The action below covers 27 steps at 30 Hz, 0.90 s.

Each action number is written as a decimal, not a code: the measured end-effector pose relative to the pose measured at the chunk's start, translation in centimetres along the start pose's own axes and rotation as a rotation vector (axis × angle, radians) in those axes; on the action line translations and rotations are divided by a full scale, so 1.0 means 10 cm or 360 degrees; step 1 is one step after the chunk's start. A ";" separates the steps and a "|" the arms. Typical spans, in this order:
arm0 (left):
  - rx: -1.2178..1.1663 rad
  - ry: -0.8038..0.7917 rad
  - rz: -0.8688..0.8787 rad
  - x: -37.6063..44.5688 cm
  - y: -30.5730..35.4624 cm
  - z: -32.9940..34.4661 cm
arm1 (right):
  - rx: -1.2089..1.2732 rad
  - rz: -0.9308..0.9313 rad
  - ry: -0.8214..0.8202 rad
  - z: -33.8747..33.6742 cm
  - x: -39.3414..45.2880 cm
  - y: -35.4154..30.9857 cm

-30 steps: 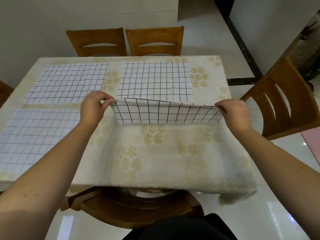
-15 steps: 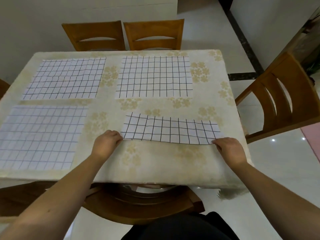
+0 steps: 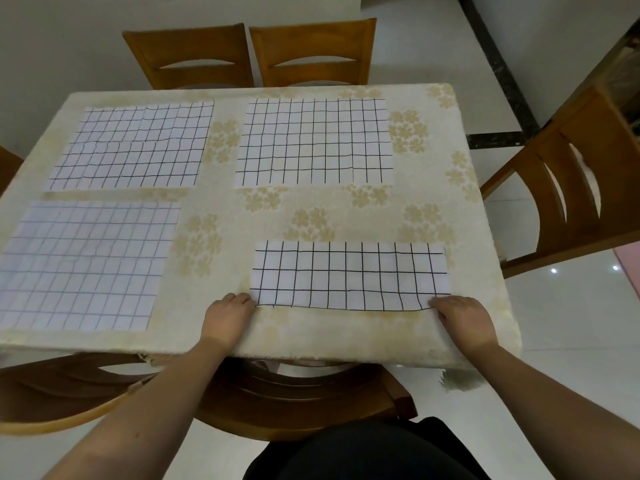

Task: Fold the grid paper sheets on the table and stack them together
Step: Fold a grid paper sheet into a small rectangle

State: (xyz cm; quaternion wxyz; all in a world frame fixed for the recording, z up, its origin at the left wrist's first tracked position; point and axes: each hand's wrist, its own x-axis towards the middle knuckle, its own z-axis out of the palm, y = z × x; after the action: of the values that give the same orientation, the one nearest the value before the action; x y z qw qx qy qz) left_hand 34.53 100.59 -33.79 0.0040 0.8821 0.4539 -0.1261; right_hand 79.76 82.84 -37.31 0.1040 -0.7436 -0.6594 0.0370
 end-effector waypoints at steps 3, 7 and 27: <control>-0.0018 0.0073 0.0037 -0.03 0.00 0.03 | -0.0025 0.0020 -0.0054 0.05 -0.07 -0.02; -0.0053 0.0128 0.0169 -0.06 0.01 0.01 | -0.0036 0.0042 -0.0083 0.05 -0.12 -0.06; -0.0187 0.0351 0.0266 -0.02 0.48 0.30 | -0.0246 0.0374 -0.0433 0.04 -0.31 -0.48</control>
State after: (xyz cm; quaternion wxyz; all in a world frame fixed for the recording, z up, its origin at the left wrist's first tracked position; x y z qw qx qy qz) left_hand 37.60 97.23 -37.18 0.0163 0.9235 0.3832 -0.0010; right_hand 74.66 80.32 -36.95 -0.0485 -0.8095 -0.5768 0.0984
